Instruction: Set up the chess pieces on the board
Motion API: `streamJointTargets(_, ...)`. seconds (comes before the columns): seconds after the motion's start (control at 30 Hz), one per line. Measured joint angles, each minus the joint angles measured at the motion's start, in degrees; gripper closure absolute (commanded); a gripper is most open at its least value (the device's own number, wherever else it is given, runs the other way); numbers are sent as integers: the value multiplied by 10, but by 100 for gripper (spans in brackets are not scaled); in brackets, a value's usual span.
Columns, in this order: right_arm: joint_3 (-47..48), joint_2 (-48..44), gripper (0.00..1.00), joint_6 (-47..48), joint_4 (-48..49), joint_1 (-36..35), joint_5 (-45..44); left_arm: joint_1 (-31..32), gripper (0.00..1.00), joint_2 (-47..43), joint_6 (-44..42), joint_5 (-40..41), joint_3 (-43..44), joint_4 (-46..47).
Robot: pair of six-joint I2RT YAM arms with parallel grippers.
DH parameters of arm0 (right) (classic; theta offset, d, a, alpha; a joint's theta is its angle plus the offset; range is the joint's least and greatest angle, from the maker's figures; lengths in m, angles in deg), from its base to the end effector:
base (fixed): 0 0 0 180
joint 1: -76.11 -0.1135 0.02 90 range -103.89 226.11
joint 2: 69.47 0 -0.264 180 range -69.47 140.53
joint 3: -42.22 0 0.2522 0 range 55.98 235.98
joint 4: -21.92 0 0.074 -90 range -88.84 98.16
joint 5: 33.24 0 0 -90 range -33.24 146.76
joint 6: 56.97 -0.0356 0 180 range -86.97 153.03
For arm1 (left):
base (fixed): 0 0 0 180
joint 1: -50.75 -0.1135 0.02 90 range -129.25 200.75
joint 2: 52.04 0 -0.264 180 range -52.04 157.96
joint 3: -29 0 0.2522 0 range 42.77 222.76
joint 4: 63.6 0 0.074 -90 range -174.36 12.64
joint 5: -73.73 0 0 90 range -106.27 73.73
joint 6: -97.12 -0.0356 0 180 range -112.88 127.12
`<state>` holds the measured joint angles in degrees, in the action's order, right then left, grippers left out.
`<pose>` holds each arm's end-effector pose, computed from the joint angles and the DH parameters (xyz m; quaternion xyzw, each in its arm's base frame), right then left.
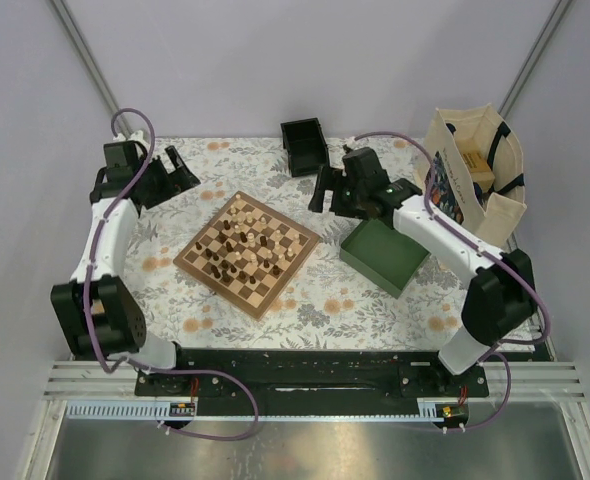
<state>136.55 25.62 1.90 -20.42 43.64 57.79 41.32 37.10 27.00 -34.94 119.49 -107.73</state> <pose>0.3166 0.2022 0.2982 -0.0143 0.9173 0.2167 0.3339 0.3444 0.0456 0.3102 -0.1659 0.8912 -0.1840 0.3800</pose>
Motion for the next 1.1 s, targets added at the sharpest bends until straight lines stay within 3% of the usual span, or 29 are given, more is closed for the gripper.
streamJointTargets(0.17, 2, -33, 2, -8, 23, 17, 29, 0, 1, -147, 5, 10, -83, 47)
streamJointTargets(0.4, 35, 17, 6, -3, 14, 13, 91, -1, 1, -280, 12, 48, -170, 85)
streamJointTargets(0.7, 226, 138, 16, 35, -103, -54, 39, -1, 1, -277, 29, 70, -202, 76)
streamJointTargets(0.87, 319, 207, 26, 55, -150, -61, 20, -1, 1, -253, 31, 74, -201, 66)
streamJointTargets(1.1, 431, 301, 33, 76, -223, -63, -5, -1, 1, -221, 28, 72, -198, 55)
